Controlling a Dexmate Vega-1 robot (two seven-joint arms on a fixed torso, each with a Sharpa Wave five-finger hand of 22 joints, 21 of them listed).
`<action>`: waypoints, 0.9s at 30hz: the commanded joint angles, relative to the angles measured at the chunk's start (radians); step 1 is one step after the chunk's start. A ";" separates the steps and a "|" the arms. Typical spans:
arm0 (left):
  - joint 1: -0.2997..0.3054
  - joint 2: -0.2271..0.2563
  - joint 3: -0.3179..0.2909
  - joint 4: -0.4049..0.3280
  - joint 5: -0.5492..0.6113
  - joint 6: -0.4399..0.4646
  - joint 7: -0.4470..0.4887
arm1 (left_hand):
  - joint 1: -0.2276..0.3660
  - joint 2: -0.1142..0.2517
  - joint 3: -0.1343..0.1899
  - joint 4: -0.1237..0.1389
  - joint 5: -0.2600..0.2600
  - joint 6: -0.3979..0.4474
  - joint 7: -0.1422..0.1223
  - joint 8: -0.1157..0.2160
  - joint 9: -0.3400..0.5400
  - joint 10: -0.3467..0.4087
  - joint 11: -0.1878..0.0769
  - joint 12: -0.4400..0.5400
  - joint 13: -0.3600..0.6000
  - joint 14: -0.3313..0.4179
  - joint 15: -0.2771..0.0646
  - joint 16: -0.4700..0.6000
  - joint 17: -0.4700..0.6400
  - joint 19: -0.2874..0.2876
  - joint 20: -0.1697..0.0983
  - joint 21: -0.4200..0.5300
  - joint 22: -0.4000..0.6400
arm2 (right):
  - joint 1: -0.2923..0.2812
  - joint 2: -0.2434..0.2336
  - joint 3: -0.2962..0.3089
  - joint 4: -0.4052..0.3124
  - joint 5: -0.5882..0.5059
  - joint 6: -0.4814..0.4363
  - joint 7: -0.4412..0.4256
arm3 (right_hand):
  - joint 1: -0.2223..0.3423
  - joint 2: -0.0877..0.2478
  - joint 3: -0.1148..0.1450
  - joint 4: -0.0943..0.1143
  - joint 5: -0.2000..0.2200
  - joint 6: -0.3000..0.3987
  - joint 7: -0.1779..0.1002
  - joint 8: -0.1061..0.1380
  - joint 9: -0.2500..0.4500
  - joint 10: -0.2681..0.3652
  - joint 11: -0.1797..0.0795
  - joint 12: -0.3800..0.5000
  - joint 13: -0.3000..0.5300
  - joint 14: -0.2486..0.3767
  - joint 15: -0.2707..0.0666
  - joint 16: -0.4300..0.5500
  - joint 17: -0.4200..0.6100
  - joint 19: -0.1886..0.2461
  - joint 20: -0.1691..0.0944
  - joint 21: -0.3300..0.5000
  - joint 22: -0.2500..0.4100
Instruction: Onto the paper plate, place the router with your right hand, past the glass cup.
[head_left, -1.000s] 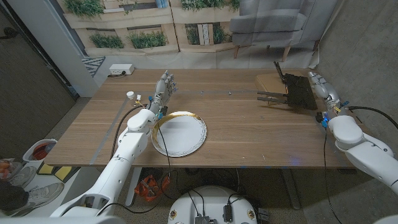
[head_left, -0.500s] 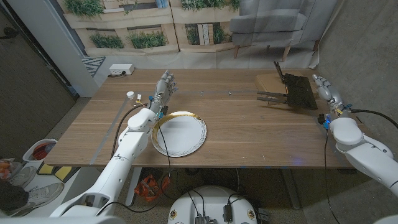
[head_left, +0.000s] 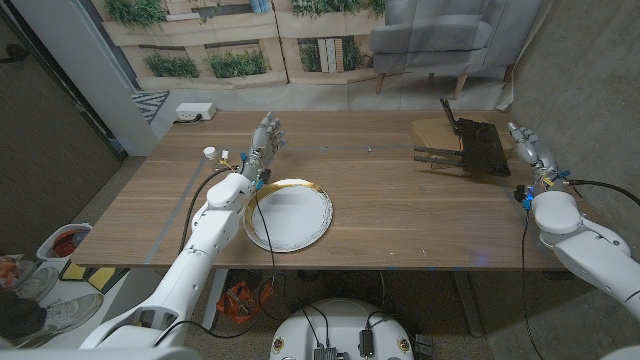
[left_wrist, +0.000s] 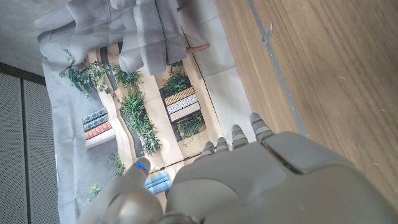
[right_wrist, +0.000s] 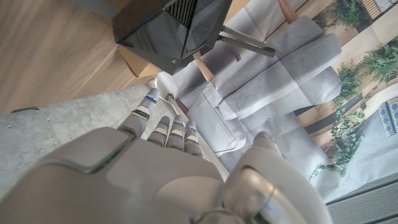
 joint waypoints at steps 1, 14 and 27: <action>-0.010 -0.005 0.002 0.011 0.005 0.001 0.000 | 0.000 0.114 -0.004 -0.002 0.009 -0.138 0.002 0.003 0.004 -0.222 0.001 0.005 0.003 -0.210 0.006 0.007 0.005 -0.083 0.005 -0.001 0.005 | 0.001 0.019 0.007 -0.017 0.002 -0.072 -0.057 | 0.016 0.002 0.004 -0.014 -0.002 0.016 0.007 0.007 0.003 0.023 0.005 0.007 0.006 0.029 0.006 0.008 0.003 0.039 0.017 0.009 0.002; -0.008 -0.004 0.006 0.001 0.012 0.008 0.004 | 0.000 0.114 -0.004 -0.002 0.009 -0.138 0.003 0.003 0.004 -0.222 0.002 0.005 0.003 -0.210 0.006 0.007 0.005 -0.082 0.005 -0.002 0.005 | 0.001 0.034 0.016 -0.017 0.030 -0.107 -0.066 | 0.020 0.000 0.003 -0.022 -0.007 0.035 0.018 0.009 0.004 0.062 0.026 0.015 0.006 0.081 0.030 0.015 0.005 0.080 0.040 0.010 0.002; -0.001 -0.002 0.007 -0.013 0.014 0.015 0.008 | 0.000 0.114 -0.004 -0.002 0.009 -0.138 0.003 0.003 0.004 -0.223 0.004 0.005 0.003 -0.210 0.006 0.007 0.005 -0.083 0.006 -0.003 0.005 | -0.003 0.072 0.042 0.000 0.121 -0.090 -0.040 | 0.040 0.011 0.013 -0.036 -0.009 0.046 0.029 0.007 0.005 0.065 0.033 0.009 0.007 0.102 0.047 0.010 0.006 0.127 0.111 0.010 0.000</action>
